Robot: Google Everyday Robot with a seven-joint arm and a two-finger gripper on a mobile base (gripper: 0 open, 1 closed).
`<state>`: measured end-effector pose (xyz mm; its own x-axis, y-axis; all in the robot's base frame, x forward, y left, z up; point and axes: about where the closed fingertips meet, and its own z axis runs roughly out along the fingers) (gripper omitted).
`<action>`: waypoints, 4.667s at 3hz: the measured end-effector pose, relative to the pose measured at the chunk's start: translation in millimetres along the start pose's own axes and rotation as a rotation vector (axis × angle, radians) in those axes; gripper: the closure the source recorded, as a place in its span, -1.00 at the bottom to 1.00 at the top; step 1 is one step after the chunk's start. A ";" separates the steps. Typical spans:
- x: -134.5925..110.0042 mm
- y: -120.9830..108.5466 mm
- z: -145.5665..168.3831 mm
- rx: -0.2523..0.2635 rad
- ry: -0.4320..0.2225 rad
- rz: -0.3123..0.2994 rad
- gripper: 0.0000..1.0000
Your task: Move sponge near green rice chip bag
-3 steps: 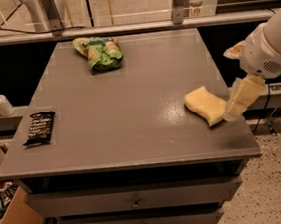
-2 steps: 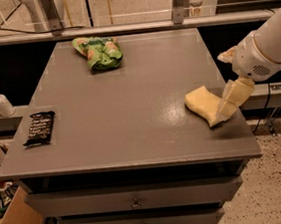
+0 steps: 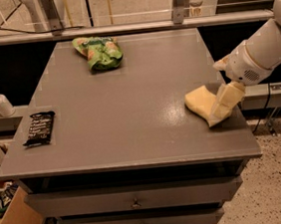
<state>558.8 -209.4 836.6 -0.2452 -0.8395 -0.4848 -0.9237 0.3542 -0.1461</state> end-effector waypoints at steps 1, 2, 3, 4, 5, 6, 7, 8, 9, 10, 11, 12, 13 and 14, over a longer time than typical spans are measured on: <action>0.8 0.6 3.7 -0.018 0.002 0.015 -0.66; -1.9 -2.4 1.6 -0.024 -0.001 0.022 -0.21; -5.4 -4.3 -0.8 -0.030 -0.004 0.030 0.28; -16.6 -8.5 -1.2 -0.033 -0.018 0.026 0.73; -39.2 -18.5 2.0 -0.035 -0.055 0.013 1.00; -73.4 -28.4 8.1 -0.039 -0.106 -0.011 1.00; -118.5 -37.1 18.3 -0.050 -0.180 -0.036 1.00; -118.5 -37.1 18.4 -0.051 -0.180 -0.036 1.00; -120.0 -62.6 18.6 -0.020 -0.208 -0.007 1.00; -125.6 -106.9 22.5 0.029 -0.256 0.038 1.00; -132.9 -148.8 32.1 0.084 -0.290 0.077 1.00; -146.5 -169.4 48.9 0.105 -0.320 0.105 1.00; -162.2 -175.2 68.7 0.102 -0.344 0.133 1.00; -177.3 -170.9 88.3 0.073 -0.363 0.145 1.00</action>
Offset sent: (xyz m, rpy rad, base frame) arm 0.0071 -0.0012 0.0078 0.0219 0.0322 -0.0168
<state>786.2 -84.7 871.4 -0.2396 -0.5834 -0.7760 -0.8606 0.4977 -0.1084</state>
